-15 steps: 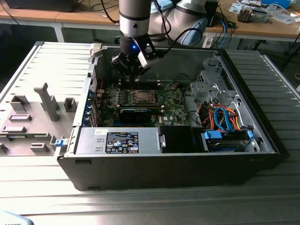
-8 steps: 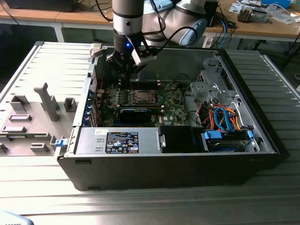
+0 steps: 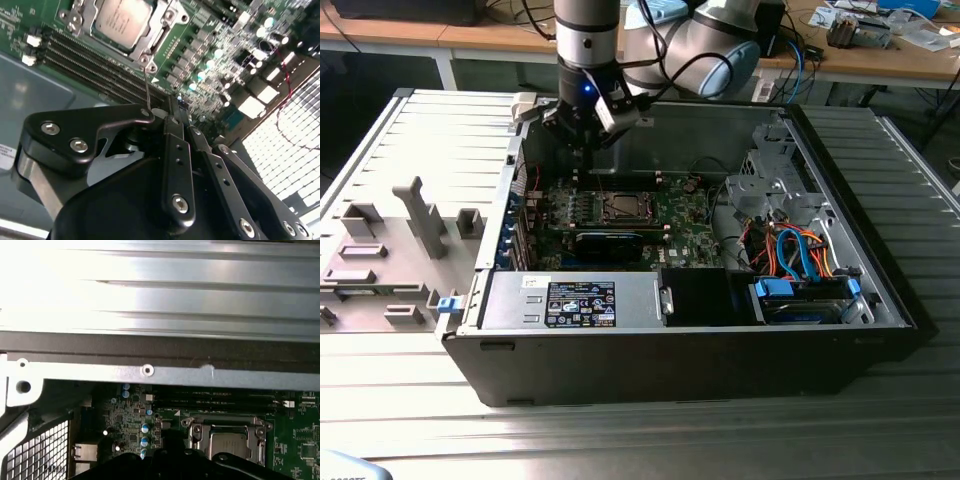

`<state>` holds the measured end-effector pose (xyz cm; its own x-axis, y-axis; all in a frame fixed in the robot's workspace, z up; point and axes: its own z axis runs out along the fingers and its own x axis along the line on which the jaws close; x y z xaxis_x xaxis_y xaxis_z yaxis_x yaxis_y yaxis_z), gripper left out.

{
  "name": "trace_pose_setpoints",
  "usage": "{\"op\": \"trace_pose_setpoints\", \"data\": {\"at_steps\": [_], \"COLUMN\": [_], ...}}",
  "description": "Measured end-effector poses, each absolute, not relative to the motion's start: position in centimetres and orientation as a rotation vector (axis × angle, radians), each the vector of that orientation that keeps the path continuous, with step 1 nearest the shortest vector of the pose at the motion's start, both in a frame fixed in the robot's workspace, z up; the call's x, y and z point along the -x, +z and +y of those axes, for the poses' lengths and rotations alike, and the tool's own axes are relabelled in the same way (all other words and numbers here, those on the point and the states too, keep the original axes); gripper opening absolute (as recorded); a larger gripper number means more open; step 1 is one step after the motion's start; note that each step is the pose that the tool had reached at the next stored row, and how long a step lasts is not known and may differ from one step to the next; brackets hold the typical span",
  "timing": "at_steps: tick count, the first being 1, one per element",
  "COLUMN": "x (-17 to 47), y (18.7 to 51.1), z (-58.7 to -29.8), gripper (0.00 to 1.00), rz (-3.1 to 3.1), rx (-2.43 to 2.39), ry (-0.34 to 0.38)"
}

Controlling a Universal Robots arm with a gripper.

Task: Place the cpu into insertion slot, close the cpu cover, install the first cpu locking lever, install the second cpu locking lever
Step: 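Install the first cpu locking lever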

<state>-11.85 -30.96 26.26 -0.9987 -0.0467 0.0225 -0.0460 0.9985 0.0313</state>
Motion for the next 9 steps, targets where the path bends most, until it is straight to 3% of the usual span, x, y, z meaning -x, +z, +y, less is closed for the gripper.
{"op": "trace_pose_setpoints", "data": {"at_steps": [9], "x": [10.8], "y": [26.3], "z": [-30.9], "gripper": [0.11], "rz": [-3.113], "rx": [-0.131], "ry": [-0.061]}}
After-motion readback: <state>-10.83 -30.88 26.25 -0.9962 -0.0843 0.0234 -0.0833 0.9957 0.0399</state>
